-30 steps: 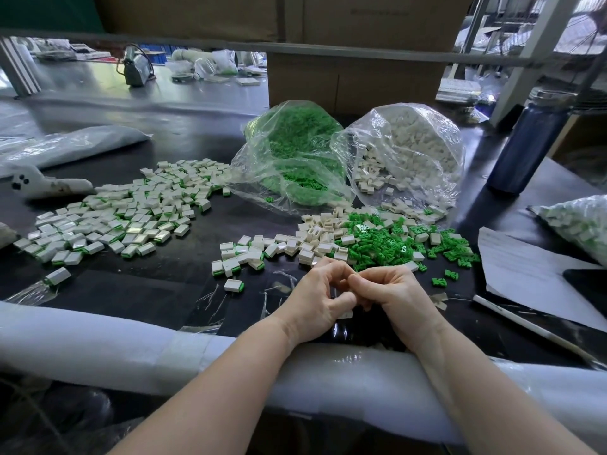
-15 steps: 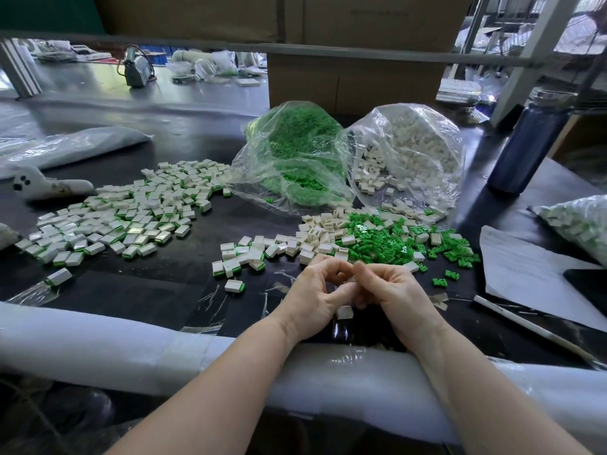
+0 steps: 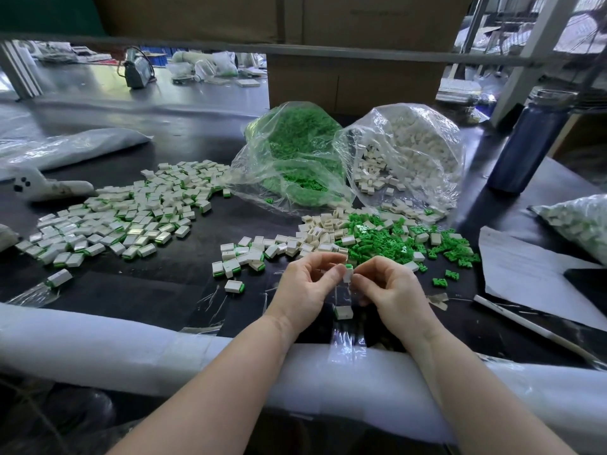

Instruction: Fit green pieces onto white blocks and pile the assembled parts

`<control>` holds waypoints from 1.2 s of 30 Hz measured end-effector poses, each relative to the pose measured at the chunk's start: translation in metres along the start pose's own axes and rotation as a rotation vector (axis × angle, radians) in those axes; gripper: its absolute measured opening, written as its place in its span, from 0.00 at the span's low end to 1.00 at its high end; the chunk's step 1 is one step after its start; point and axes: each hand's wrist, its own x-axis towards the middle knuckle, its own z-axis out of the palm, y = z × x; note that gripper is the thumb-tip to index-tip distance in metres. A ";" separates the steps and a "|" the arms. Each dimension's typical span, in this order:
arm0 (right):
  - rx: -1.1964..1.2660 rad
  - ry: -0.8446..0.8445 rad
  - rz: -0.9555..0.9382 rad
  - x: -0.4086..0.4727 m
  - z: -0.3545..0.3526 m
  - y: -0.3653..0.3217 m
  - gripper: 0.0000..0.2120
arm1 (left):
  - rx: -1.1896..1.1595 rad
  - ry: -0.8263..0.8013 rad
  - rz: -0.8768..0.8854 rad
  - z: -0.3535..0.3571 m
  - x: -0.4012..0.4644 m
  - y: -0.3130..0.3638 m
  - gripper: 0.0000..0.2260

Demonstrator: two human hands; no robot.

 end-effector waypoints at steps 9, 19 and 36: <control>-0.331 -0.004 -0.122 -0.001 0.003 0.003 0.08 | 0.107 0.132 0.018 -0.002 0.002 -0.002 0.06; -0.355 -0.037 -0.106 -0.001 0.004 0.002 0.08 | 0.300 0.148 0.065 0.001 0.002 -0.001 0.02; -0.325 0.199 -0.082 0.002 -0.007 0.010 0.06 | 0.413 0.579 -0.014 -0.012 0.005 -0.004 0.08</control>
